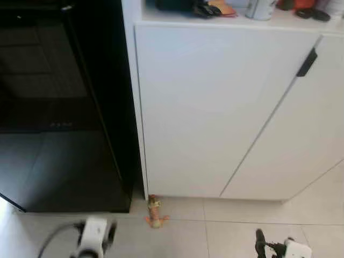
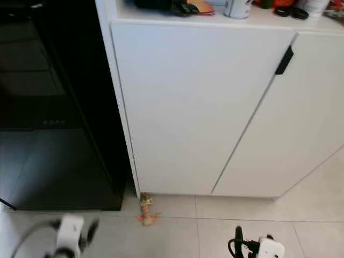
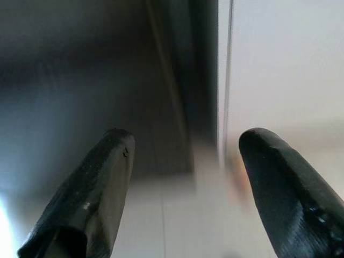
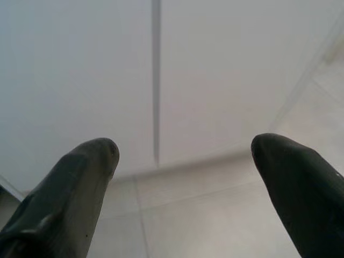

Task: Restocking fridge

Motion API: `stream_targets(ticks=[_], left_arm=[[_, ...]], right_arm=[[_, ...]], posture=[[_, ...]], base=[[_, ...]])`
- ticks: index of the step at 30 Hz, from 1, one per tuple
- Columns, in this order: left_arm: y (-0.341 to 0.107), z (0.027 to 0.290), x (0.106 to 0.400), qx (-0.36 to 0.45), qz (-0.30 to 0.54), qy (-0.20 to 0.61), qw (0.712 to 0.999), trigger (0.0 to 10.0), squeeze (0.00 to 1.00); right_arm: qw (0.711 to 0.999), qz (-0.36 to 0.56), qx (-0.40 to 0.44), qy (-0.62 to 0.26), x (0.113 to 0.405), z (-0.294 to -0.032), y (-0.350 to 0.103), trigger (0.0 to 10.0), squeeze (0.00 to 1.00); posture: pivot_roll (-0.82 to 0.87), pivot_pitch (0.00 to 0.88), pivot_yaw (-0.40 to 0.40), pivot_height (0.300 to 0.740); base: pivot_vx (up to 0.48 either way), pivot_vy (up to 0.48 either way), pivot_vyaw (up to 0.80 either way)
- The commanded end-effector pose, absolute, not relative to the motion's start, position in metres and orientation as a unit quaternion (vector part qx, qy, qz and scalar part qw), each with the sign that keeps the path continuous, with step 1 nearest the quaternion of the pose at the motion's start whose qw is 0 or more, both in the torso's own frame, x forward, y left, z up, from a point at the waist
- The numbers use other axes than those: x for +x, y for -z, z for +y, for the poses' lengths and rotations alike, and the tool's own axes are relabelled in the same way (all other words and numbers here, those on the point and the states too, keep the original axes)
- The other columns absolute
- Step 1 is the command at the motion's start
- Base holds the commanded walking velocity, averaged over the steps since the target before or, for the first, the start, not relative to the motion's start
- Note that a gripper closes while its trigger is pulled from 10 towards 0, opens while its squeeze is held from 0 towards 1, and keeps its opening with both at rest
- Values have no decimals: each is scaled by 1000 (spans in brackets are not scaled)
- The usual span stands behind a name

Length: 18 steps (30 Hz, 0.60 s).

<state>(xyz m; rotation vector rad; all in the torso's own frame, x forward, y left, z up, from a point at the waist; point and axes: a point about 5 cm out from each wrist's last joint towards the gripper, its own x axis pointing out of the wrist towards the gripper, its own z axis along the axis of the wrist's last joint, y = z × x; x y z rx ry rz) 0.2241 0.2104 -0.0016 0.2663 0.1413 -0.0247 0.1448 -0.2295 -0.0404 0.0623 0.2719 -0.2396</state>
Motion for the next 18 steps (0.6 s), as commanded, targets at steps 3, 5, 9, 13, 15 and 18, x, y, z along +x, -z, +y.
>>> stream_targets(ticks=[3, 5, 9, 13, 15, 18], left_arm=[[-20, 206, 230, 155, 6, 33, 987, 10000, 0], [-28, 201, 233, 156, -14, 42, 987, 10000, 0], [-34, 186, 229, 142, -21, 63, 988, 10000, 0], [-22, 184, 217, 129, 15, 54, 990, 10000, 0], [-14, 184, 214, 112, 39, 47, 992, 10000, 0], [9, 185, 211, 88, 107, 30, 990, 10000, 0]], right_arm=[[988, 114, 24, 104, 145, -226, 33, 10000, 0], [989, 109, 25, 99, 144, -226, 32, 10000, 0], [988, 122, 24, 95, 138, -227, 32, 10000, 0], [984, 152, 21, 89, 134, -228, 38, 10000, 0], [980, 175, 25, 90, 131, -229, 45, 10000, 0], [965, 249, 21, 84, 126, -234, 62, 10000, 0]], posture=[[-247, 103, -20, 740], [-246, 104, -20, 740], [-250, 110, -23, 740], [-259, 114, -29, 740], [-257, 115, -34, 740], [-267, 112, -45, 740]], base=[[0, 0, 0], [0, 0, 0], [0, 0, 0], [0, 0, 0], [0, 0, 0], [0, 0, 0]])
